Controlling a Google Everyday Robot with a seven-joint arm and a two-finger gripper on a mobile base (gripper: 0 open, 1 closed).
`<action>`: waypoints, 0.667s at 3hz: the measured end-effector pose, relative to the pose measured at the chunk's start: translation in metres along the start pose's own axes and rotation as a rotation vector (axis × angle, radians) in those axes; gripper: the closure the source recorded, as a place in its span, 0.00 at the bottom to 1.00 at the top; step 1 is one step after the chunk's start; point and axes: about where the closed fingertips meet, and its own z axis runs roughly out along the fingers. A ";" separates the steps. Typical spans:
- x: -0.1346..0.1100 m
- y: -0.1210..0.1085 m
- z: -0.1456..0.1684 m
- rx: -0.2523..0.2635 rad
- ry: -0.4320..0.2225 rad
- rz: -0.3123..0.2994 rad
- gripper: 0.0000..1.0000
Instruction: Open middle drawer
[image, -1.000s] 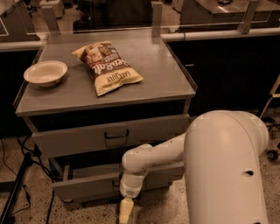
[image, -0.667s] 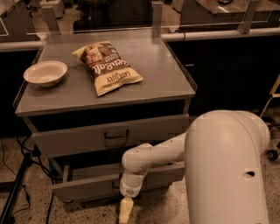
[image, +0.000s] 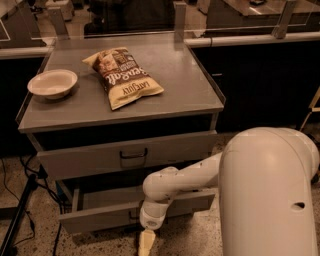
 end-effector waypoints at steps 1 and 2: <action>0.005 0.011 -0.003 0.008 -0.016 0.024 0.00; 0.004 0.012 -0.004 0.008 -0.016 0.024 0.00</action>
Offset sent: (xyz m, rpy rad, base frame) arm -0.0857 -0.0562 -0.0001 0.0004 0.0541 -0.0872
